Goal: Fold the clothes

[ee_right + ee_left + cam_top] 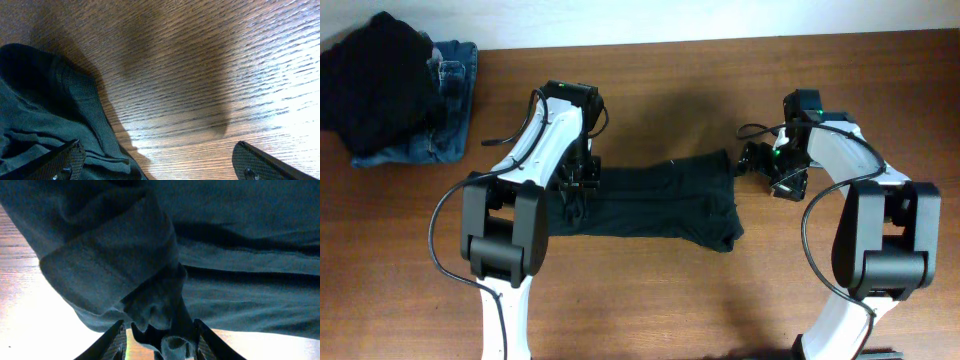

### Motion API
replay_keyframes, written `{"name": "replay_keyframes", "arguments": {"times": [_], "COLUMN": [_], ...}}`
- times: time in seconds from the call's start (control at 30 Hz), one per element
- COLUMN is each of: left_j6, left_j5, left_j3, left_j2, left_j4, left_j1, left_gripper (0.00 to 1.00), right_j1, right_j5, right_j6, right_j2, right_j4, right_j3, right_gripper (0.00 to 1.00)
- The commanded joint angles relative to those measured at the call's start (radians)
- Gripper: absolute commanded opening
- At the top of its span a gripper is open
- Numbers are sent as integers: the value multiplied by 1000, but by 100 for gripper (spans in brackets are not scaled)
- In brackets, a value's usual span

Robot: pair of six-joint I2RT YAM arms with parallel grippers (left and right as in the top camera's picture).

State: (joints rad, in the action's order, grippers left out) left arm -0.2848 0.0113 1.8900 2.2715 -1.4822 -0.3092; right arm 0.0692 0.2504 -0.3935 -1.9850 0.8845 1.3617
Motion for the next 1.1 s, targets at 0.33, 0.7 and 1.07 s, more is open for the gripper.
{"name": "replay_keyframes", "arguments": {"times": [0.33, 0.7, 1.07], "left_j6": [-2, 3, 41], "left_j5": [-11, -15, -11], "left_j3": [-8, -6, 122], "left_j2": [6, 6, 6], "left_j4": [1, 15, -41], "left_j1": [-5, -80, -117], "left_gripper": [42, 37, 33], "right_j1": [-5, -5, -5], "right_j5": [5, 5, 4], "right_j6": [-6, -6, -6], "right_j2": [-8, -8, -8], "right_j4": [-3, -2, -3], "right_j3": [-4, -4, -4], "right_gripper": [99, 99, 99]}}
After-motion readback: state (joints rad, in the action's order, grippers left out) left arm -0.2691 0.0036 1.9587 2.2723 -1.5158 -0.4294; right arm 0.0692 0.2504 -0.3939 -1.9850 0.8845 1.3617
